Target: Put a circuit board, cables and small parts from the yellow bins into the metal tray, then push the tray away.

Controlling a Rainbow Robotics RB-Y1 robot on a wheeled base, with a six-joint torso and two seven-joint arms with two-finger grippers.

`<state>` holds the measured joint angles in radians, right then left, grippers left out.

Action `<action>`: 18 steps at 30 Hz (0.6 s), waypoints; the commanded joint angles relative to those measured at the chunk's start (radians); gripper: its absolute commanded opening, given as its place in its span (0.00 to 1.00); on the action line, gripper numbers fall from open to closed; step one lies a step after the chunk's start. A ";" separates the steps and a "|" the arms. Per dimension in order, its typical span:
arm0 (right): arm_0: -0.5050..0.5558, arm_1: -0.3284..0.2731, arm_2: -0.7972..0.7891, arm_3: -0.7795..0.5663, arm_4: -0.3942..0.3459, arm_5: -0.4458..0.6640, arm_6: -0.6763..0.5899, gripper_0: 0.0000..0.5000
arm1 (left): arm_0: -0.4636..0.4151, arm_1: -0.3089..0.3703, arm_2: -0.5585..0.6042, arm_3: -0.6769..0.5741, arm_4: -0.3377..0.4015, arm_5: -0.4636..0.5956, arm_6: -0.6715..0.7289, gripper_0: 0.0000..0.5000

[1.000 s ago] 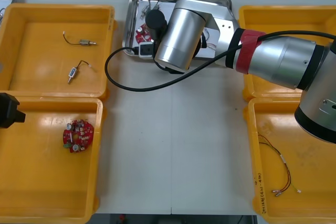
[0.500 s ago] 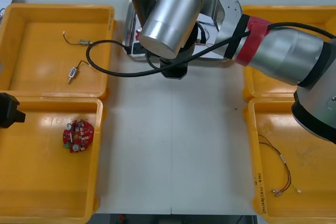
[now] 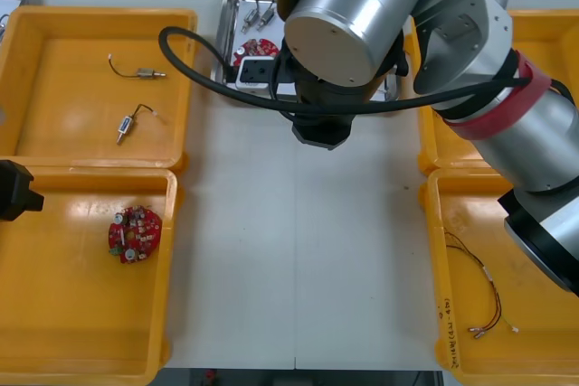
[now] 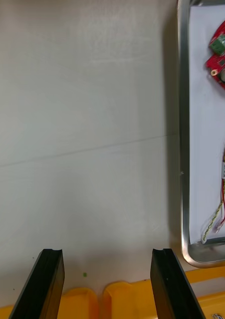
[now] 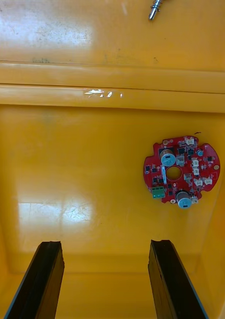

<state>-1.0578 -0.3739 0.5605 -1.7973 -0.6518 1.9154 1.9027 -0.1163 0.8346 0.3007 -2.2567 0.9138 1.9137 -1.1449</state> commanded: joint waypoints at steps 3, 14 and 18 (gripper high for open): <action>0.134 0.006 -0.151 -0.218 0.100 0.004 -0.051 1.00 | 0.017 0.043 0.031 -0.029 0.008 0.006 -0.082 1.00; 0.311 -0.043 -0.356 -0.353 0.118 0.004 -0.212 1.00 | 0.017 0.043 0.031 -0.029 0.008 0.006 -0.082 1.00; 0.367 -0.105 -0.404 -0.407 0.107 0.004 -0.292 1.00 | 0.017 0.043 0.031 -0.029 0.008 0.006 -0.082 1.00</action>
<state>-0.7355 -0.4055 0.2087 -2.1351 -0.5272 1.9168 1.6615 -0.1159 0.8347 0.3007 -2.2571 0.9141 1.9137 -1.1449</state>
